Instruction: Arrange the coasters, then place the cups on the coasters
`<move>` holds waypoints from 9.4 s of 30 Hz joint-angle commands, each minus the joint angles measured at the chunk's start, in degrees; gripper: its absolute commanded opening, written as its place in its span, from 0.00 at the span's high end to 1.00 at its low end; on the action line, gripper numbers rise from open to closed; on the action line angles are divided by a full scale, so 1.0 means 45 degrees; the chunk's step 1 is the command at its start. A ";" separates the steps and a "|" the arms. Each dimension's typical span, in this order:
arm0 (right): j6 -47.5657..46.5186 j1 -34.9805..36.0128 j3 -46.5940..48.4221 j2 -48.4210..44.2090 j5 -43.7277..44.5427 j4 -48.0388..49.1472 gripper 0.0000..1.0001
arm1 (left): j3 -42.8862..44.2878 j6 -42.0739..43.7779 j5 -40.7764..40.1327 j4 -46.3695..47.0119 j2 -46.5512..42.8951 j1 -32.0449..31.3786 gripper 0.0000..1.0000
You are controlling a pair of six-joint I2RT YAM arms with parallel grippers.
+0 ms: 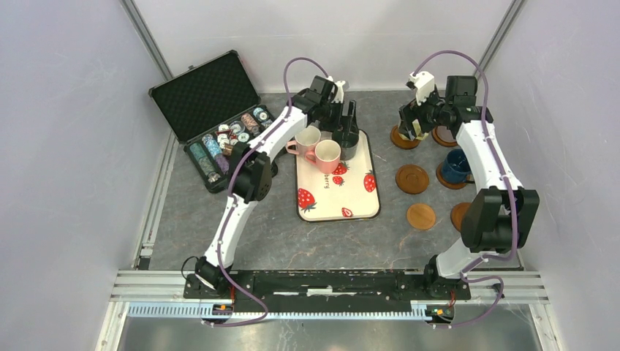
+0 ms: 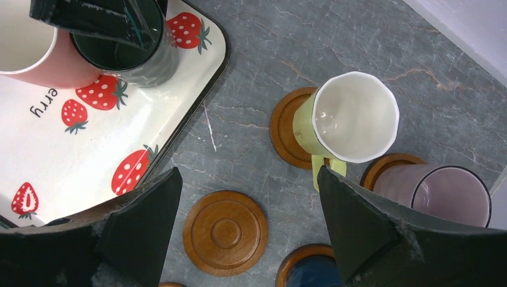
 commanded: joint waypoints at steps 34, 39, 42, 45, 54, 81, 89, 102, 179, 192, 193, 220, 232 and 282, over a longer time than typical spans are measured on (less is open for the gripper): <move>-0.2573 -0.1016 -0.0383 -0.0667 -0.1378 -0.2030 0.07 | -0.1923 1.3346 0.5776 -0.5075 -0.1975 -0.2343 0.00; -0.4532 -0.0980 -0.0618 -0.0591 -0.2279 -0.2772 0.07 | -0.1745 1.3463 0.5467 -0.5129 -0.2532 -0.2344 0.00; -0.6251 -0.0725 -0.0612 -0.0468 -0.2662 -0.3210 0.07 | -0.1664 1.2362 0.5511 -0.4500 -0.3114 -0.2034 0.00; -0.8168 -0.0136 -0.0571 -0.0303 -0.2743 -0.3629 0.07 | -0.1844 1.0976 0.6362 -0.3702 -0.3991 -0.1406 0.00; -1.4010 0.2161 -0.0533 0.0568 -0.2334 -0.4976 0.06 | -0.3935 0.9649 0.5795 -0.2543 -0.7454 -0.0235 0.00; -1.9050 0.4474 -0.0474 0.2806 -0.0501 -0.6407 0.15 | -0.6530 0.7902 0.5459 -0.2340 -0.9869 0.1575 0.00; -1.5422 0.4469 -0.2363 0.1486 -0.0412 -0.4705 0.34 | -0.7400 0.5687 0.5117 -0.0142 -1.0073 0.2793 0.00; -0.9206 0.4467 -0.5004 0.0228 -0.0180 -0.0593 0.49 | -0.7559 0.4867 0.4894 0.0978 -0.9774 0.3591 0.00; -1.6049 -1.4727 -0.7330 -0.2838 -0.2511 -0.5953 1.00 | -0.1219 0.6029 0.3710 -0.2380 -0.4550 0.0684 0.00; -1.5341 -1.4284 -0.8228 -0.2680 -0.2139 -0.4388 0.98 | -0.1308 0.5991 0.3685 -0.2380 -0.4541 0.0683 0.00; -1.5291 -1.4278 -0.8229 -0.2696 -0.2162 -0.4341 0.97 | -0.1331 0.6000 0.3670 -0.2385 -0.4552 0.0683 0.00; -1.5722 -1.4222 -0.7419 -0.3741 -0.1808 -0.5790 0.18 | -0.1712 0.5966 0.3929 -0.2439 -0.4514 0.0683 0.00; -1.4575 -1.2900 -0.5309 -0.4766 -0.2502 -0.7473 0.03 | -0.2512 0.5802 0.3822 -0.1894 -0.5061 0.0732 0.00; -0.4571 -0.0703 -0.3603 -0.3177 -0.1377 -0.1442 0.04 | -1.4886 1.3150 0.4261 0.5861 -0.9713 0.2241 0.00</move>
